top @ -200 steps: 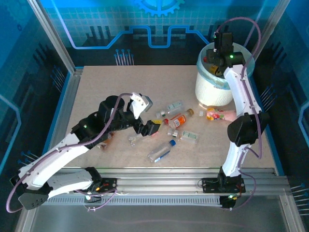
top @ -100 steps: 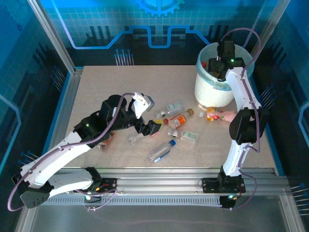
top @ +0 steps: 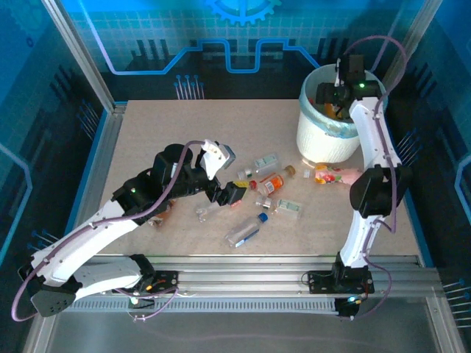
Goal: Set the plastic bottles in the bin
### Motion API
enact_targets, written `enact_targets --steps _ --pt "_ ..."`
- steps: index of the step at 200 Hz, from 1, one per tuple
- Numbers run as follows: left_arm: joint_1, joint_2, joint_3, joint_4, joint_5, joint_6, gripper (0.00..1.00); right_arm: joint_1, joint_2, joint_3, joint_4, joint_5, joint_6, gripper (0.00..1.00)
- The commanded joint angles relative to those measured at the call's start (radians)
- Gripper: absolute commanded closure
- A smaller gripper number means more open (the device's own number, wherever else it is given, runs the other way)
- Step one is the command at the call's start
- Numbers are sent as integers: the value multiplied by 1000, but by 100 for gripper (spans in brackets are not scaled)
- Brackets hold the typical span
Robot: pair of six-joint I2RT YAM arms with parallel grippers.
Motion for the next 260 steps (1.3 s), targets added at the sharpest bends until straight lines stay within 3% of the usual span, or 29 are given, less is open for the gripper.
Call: enact_targets --steps 1,31,60,95,138,181,231,260 --pt "-7 -16 42 12 -36 -20 7 11 -120 89 -51 -25 30 11" --pt "-7 -39 64 -59 -88 -43 7 37 -216 91 -86 -9 36 11" --pt "-7 -48 92 -193 -156 -69 8 112 -368 -24 -57 -4 36 11" --pt "-5 -27 96 -364 -181 -129 9 297 -634 -367 102 -22 49 13" --pt "-4 50 58 -507 -171 -218 10 486 -877 -739 214 -29 197 16" --pt "8 152 -7 -546 -143 -208 10 608 -936 -927 162 2 310 16" --pt "168 385 0 -508 -12 -152 16 669 -965 -989 115 23 338 16" --pt "200 514 14 -479 5 -95 15 671 -1010 -1007 99 63 336 15"
